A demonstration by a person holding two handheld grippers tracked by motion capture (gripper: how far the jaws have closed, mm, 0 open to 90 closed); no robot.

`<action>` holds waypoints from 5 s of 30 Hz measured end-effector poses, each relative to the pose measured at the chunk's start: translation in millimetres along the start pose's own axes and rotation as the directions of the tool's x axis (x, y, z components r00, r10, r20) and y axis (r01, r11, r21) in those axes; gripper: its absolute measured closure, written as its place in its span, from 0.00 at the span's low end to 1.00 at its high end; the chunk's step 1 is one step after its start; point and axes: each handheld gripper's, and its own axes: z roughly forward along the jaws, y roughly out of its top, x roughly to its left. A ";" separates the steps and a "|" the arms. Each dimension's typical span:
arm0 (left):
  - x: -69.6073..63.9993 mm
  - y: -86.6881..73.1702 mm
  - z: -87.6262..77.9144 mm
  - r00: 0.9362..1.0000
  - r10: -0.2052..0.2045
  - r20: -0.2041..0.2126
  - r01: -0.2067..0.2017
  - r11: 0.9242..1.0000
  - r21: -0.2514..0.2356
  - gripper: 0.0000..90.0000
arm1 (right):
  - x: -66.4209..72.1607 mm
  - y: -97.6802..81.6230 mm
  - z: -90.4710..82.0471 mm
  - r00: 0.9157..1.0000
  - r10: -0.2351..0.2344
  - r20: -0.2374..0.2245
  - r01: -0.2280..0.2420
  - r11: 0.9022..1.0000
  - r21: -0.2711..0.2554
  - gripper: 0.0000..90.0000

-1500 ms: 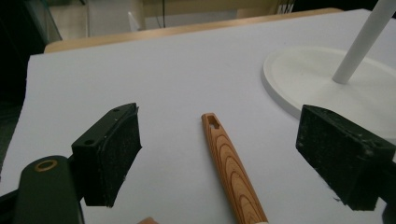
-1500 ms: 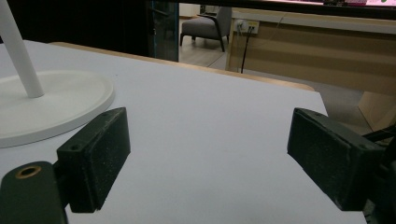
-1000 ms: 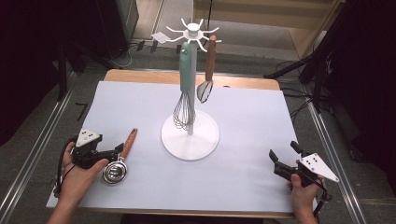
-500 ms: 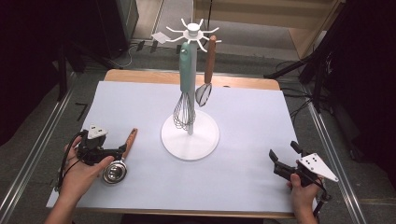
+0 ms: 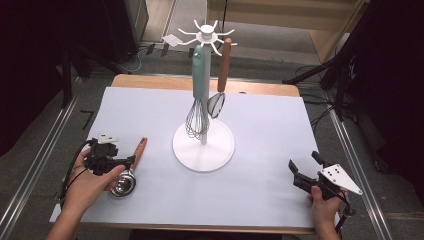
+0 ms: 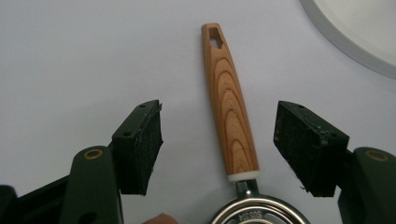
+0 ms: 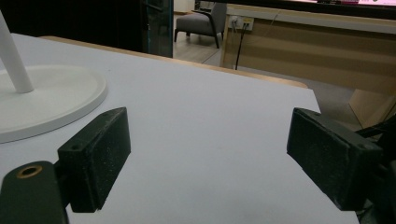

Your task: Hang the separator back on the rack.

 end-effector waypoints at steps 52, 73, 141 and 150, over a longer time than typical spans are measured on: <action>-7.6 28.7 35.1 0.997 -0.073 -0.002 0.070 0.950 0.303 0.74 | 0.0 0.0 0.4 1.000 -0.007 0.003 0.007 1.000 0.001 0.16; -11.5 27.5 37.3 1.000 -0.013 -0.017 0.018 0.951 0.309 0.78 | 0.1 -0.1 0.7 1.000 -0.008 0.005 0.008 1.000 0.003 0.16; -11.9 42.2 47.9 0.992 0.124 -0.030 -0.105 0.923 0.370 0.77 | 0.8 -0.3 0.6 1.000 -0.006 0.007 0.005 1.000 0.006 0.19; -14.2 40.0 42.1 0.988 0.149 -0.035 -0.131 0.943 0.307 0.78 | 0.2 -0.2 0.7 1.000 -0.007 0.006 0.007 1.000 0.003 0.19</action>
